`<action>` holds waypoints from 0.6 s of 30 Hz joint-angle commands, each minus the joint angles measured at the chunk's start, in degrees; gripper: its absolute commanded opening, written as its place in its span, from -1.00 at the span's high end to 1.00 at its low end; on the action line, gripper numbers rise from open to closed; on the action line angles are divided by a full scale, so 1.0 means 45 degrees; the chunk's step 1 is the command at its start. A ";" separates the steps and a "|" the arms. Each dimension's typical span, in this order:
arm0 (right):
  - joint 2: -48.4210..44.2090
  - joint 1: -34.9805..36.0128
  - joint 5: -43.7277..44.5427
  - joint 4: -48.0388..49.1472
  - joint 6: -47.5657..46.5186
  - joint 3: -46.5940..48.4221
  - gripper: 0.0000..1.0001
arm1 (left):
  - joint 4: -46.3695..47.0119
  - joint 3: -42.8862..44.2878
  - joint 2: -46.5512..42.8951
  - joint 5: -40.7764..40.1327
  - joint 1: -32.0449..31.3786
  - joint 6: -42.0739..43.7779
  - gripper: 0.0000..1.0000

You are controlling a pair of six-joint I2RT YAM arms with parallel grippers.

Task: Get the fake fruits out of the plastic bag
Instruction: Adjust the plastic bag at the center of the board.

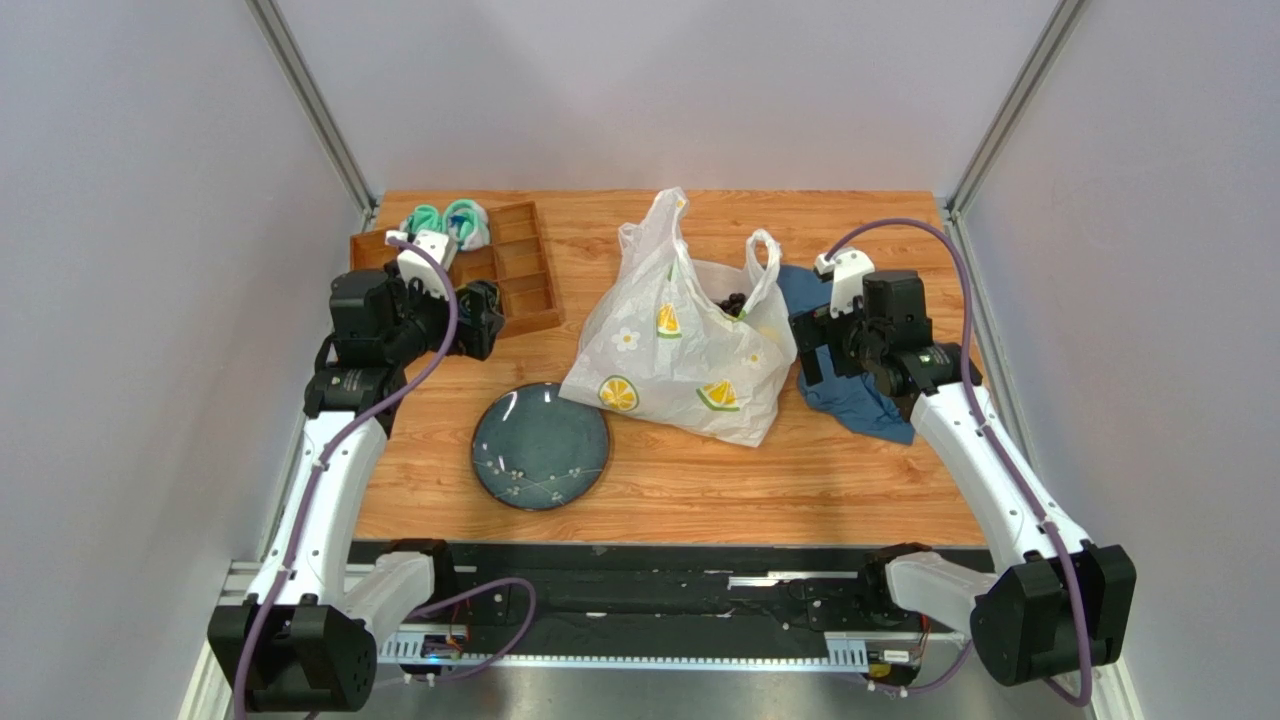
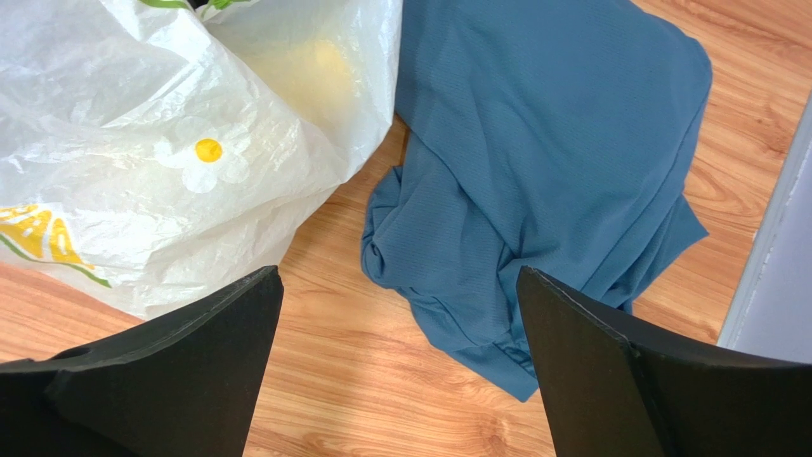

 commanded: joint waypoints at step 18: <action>0.2362 -0.0150 -0.0535 0.0079 0.0919 0.4358 -0.90 | 0.0520 0.4859 0.2663 0.3553 -0.2461 -0.2901 -0.92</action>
